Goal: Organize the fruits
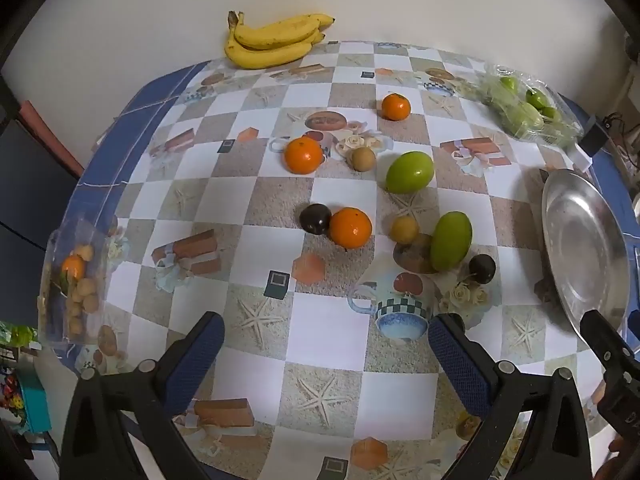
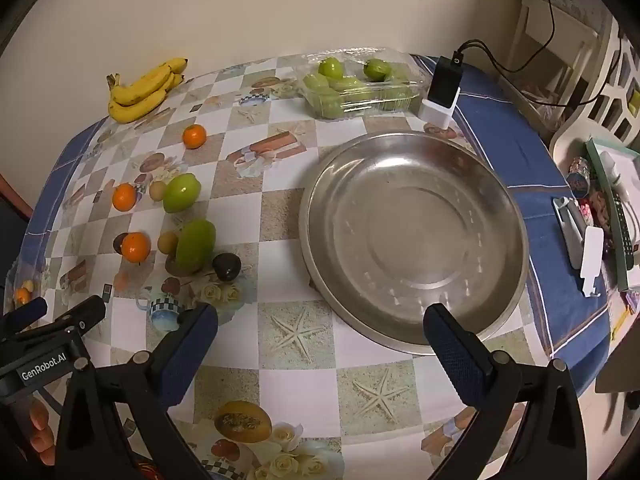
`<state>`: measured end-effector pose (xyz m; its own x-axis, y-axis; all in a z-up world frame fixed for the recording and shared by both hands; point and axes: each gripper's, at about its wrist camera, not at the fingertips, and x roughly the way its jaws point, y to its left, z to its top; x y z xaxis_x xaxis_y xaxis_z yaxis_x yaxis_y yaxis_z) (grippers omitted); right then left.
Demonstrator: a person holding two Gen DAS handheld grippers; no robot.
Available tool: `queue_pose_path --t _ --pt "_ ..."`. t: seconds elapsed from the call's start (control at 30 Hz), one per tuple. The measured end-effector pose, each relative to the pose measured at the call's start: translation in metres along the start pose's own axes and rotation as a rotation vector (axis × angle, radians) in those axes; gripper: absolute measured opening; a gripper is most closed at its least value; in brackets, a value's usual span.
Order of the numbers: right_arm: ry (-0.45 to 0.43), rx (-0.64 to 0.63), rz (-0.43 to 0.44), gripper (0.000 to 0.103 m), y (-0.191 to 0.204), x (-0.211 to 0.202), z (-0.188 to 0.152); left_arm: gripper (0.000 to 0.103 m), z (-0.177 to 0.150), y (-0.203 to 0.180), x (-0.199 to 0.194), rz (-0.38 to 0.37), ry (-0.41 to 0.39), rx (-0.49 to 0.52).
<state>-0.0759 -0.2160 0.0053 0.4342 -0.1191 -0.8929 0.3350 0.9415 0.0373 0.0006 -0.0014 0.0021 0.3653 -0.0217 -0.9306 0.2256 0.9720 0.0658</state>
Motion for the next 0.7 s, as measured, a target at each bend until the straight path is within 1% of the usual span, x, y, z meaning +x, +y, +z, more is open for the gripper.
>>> queue_pose_path --t 0.03,0.13,0.17,0.27,0.7 --pt "0.0 0.003 0.002 0.102 -0.0004 -0.0003 -0.0003 0.103 0.0015 0.0088 -0.0008 0.001 0.008 -0.018" --pt "0.004 -0.001 -0.006 0.102 0.0001 -0.0006 -0.0005 0.103 -0.0019 0.0014 -0.0036 0.038 -0.013 -0.026" --pt "0.003 0.003 -0.005 0.102 0.0005 -0.0006 -0.0006 0.103 -0.0004 0.0044 -0.0025 0.032 -0.01 -0.027" --pt "0.004 0.007 0.0 0.102 0.0003 -0.0009 0.0012 0.103 -0.0016 -0.0001 -0.0048 0.052 -0.021 -0.026" --pt "0.0 0.006 0.01 0.102 0.0002 -0.0007 0.0011 0.103 -0.0025 0.0001 -0.0045 0.053 -0.019 -0.03"
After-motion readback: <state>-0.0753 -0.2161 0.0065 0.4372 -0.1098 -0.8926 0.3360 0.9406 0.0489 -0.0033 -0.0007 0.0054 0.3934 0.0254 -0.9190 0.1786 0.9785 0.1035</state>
